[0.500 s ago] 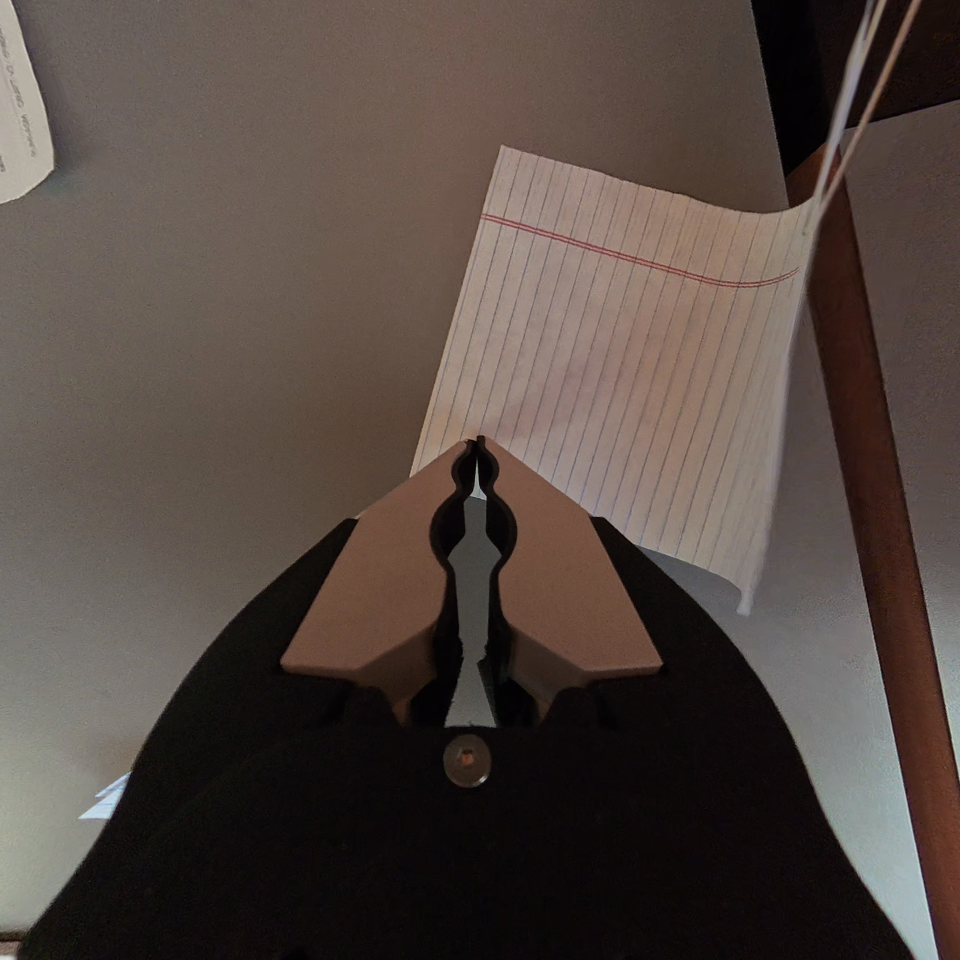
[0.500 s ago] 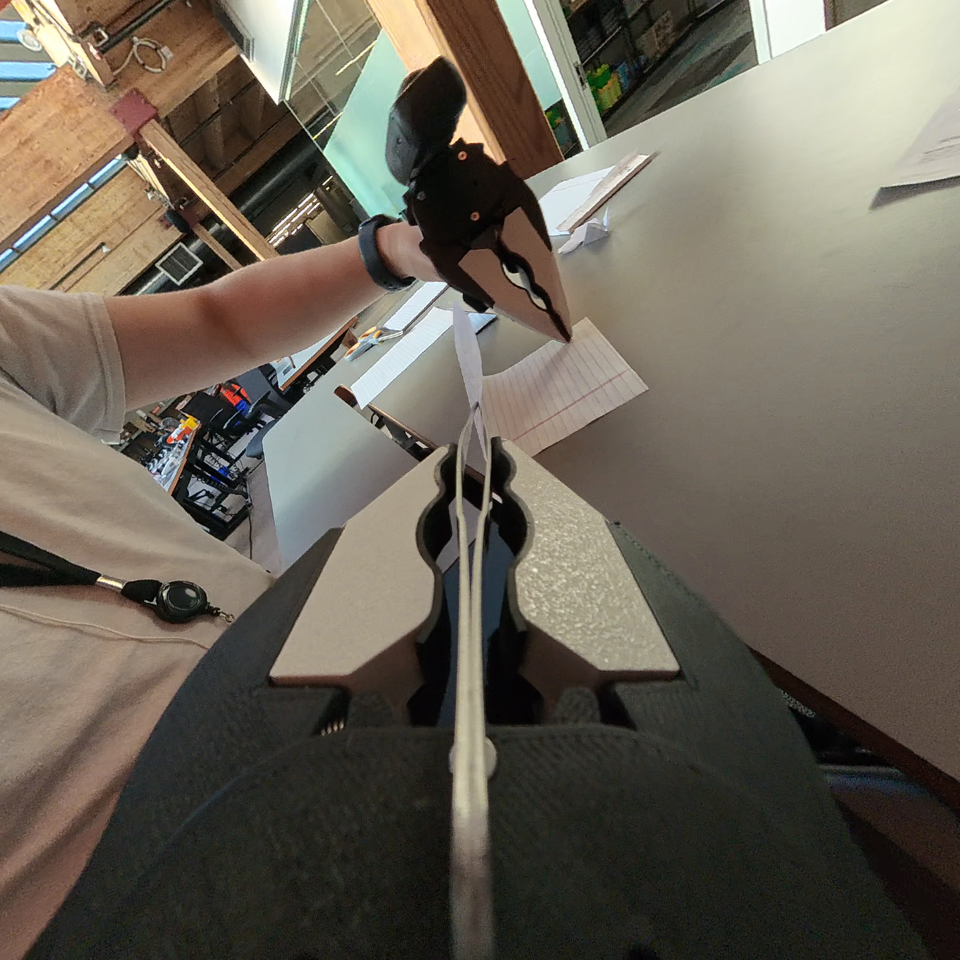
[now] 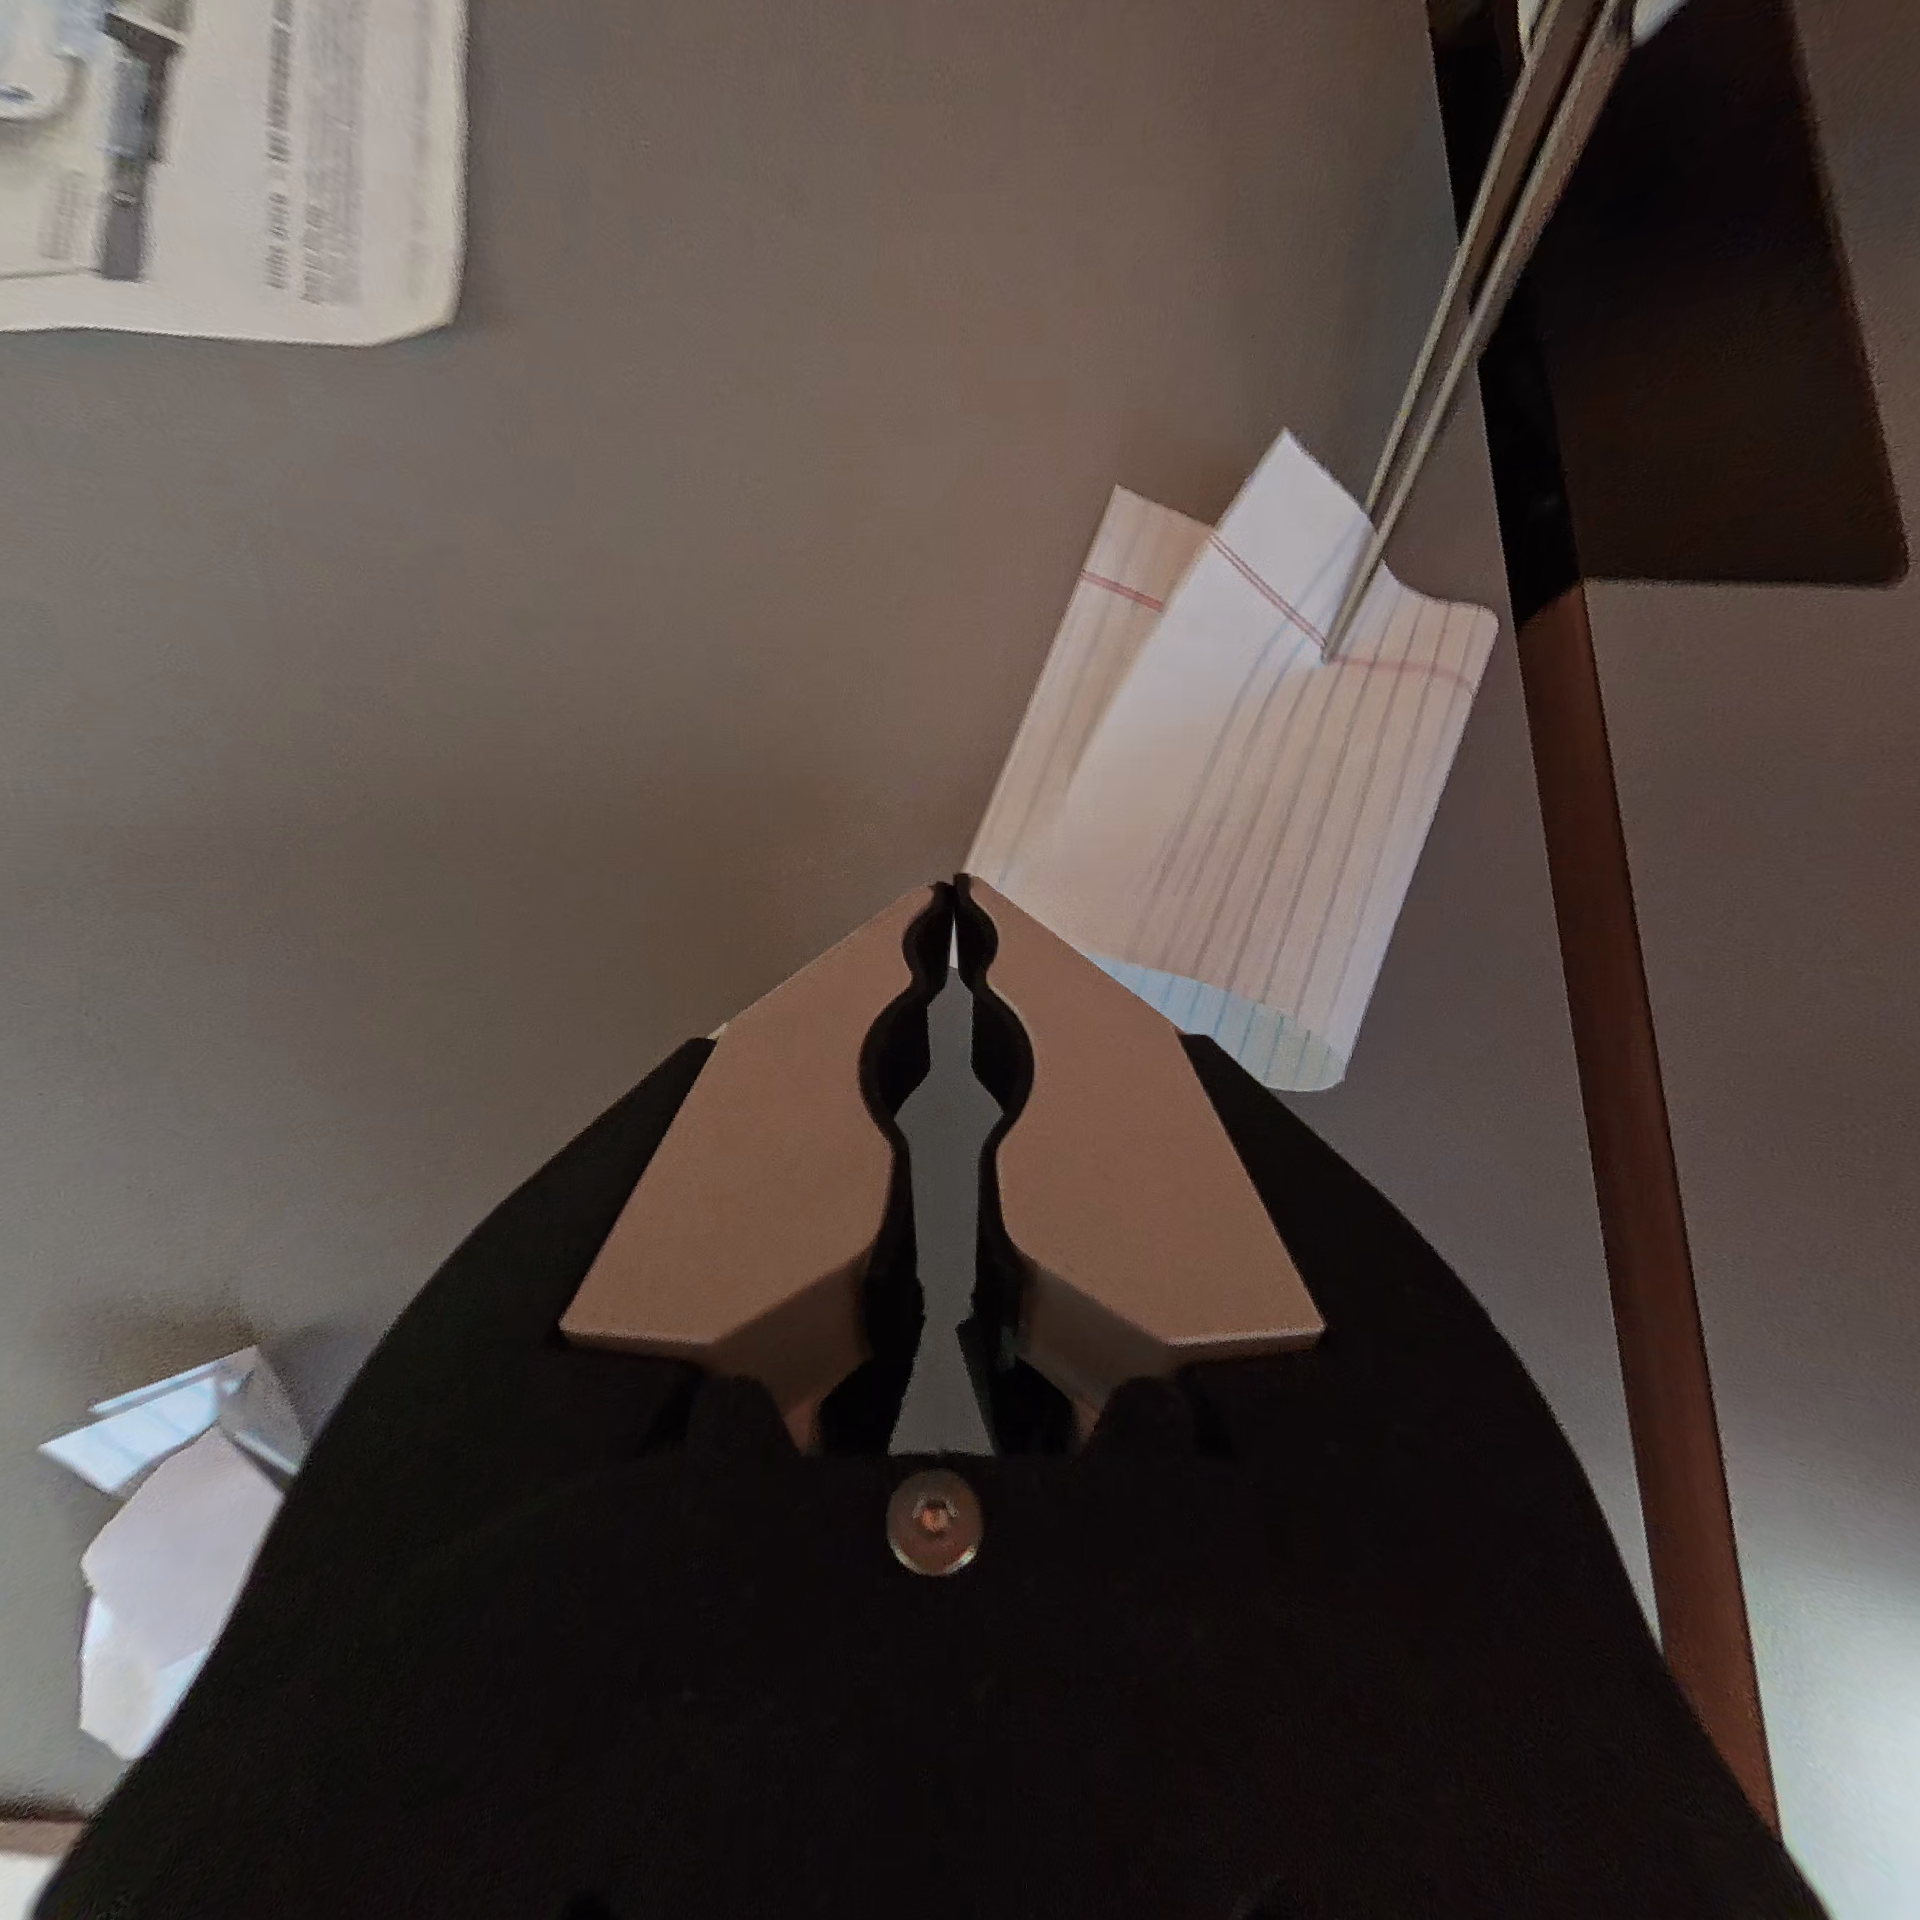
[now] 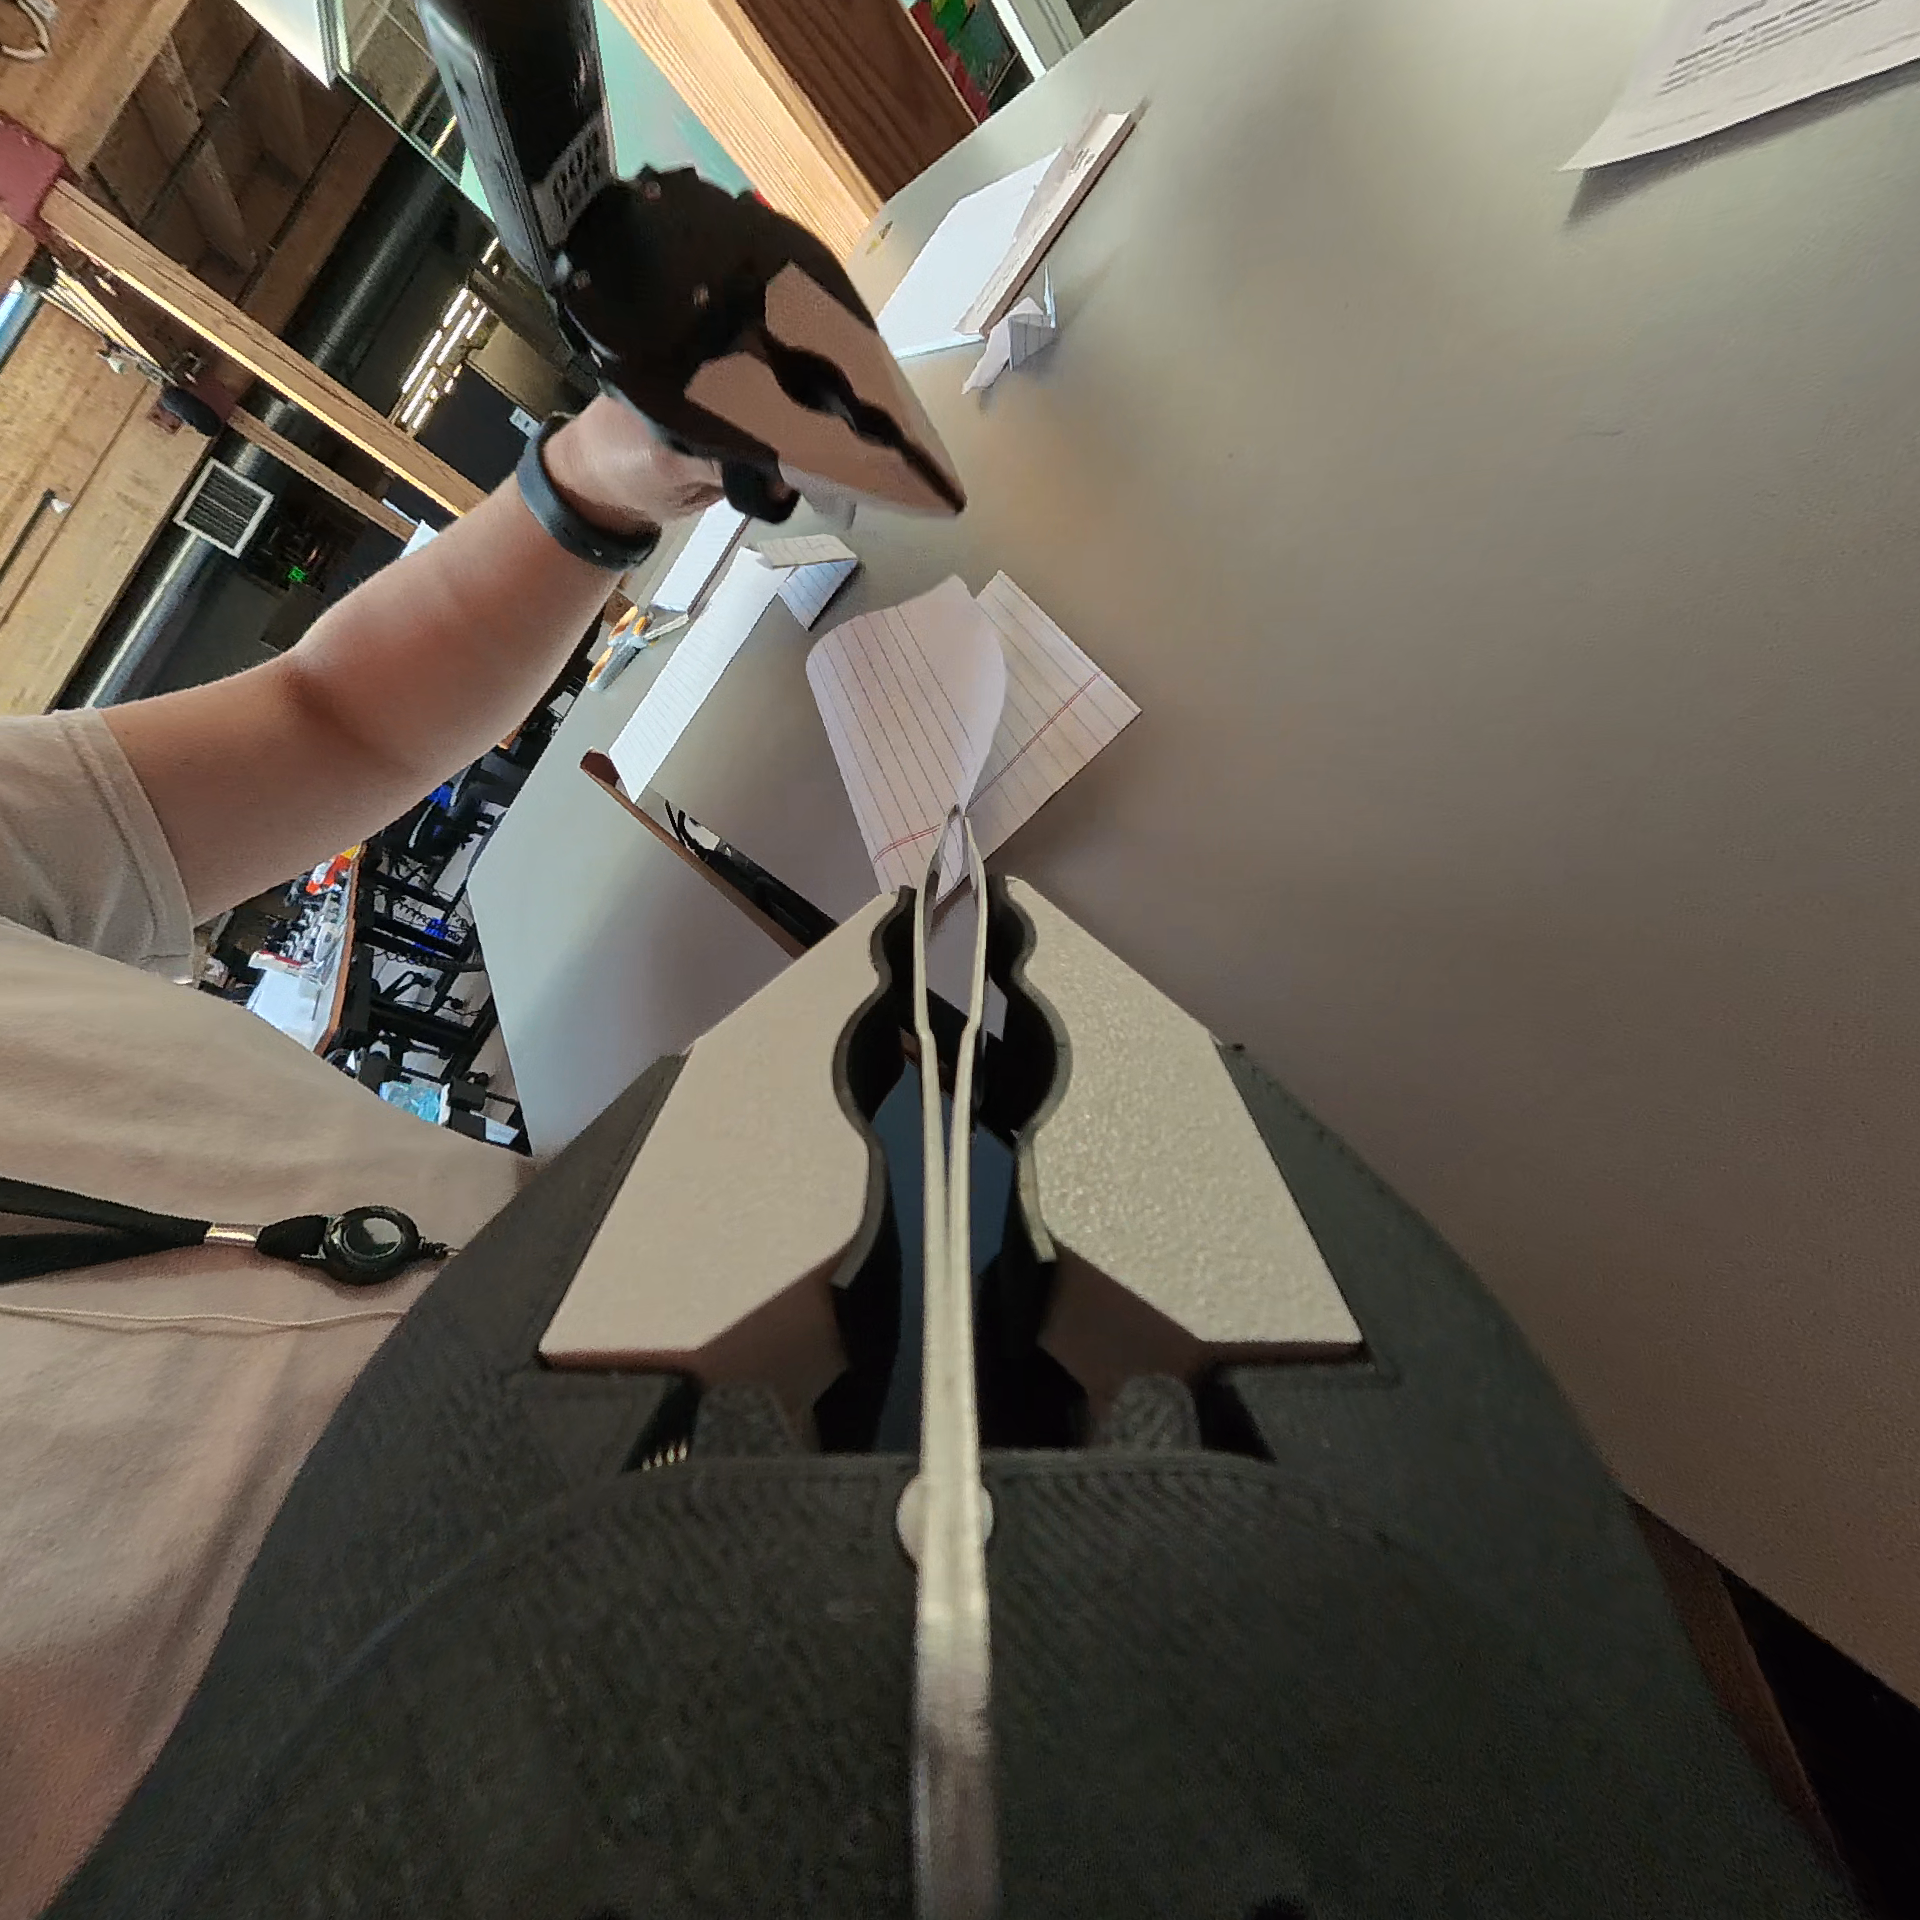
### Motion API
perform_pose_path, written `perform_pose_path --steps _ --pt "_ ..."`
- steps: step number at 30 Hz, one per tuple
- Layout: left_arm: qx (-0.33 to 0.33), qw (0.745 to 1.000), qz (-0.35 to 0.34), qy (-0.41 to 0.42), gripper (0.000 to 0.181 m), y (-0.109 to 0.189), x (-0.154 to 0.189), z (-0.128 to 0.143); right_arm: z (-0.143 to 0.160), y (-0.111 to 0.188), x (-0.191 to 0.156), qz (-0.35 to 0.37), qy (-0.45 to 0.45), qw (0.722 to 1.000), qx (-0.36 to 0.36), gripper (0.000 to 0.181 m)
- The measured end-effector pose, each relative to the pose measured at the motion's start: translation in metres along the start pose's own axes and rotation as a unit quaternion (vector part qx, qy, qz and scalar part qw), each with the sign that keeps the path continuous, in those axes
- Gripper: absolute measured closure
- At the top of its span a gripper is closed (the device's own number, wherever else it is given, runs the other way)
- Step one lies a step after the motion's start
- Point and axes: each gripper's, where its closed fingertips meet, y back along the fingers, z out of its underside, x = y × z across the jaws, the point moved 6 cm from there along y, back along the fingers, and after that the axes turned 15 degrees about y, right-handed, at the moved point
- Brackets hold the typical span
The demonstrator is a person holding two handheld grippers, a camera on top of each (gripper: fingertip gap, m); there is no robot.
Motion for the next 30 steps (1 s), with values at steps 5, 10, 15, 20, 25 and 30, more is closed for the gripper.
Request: perform_pose_path --steps 5,10,15,20,25,30 --pt "-0.028 0.994 0.101 0.037 0.151 -0.006 0.016 -0.034 0.000 -0.004 0.002 -0.005 -0.008 1.000 -0.008 0.169" --pt "-0.140 0.984 0.098 -0.047 0.131 -0.047 0.028 -0.021 -0.001 -0.003 0.004 -0.004 -0.018 1.000 -0.008 0.168" --pt "-0.150 0.981 0.110 -0.050 0.137 -0.054 0.029 -0.019 0.000 -0.002 0.007 -0.005 -0.031 0.999 0.003 0.168" --pt "-0.145 0.981 0.118 -0.040 0.148 -0.054 0.029 -0.017 0.000 -0.003 0.011 0.004 -0.043 0.999 0.010 0.169" --pt "-0.138 0.983 0.118 -0.036 0.150 -0.054 0.028 -0.016 -0.002 -0.007 0.012 0.003 -0.048 0.999 0.009 0.168" --pt "-0.132 0.984 0.115 -0.036 0.157 -0.055 0.025 -0.017 -0.003 -0.007 0.017 0.011 -0.066 0.998 0.016 0.168"
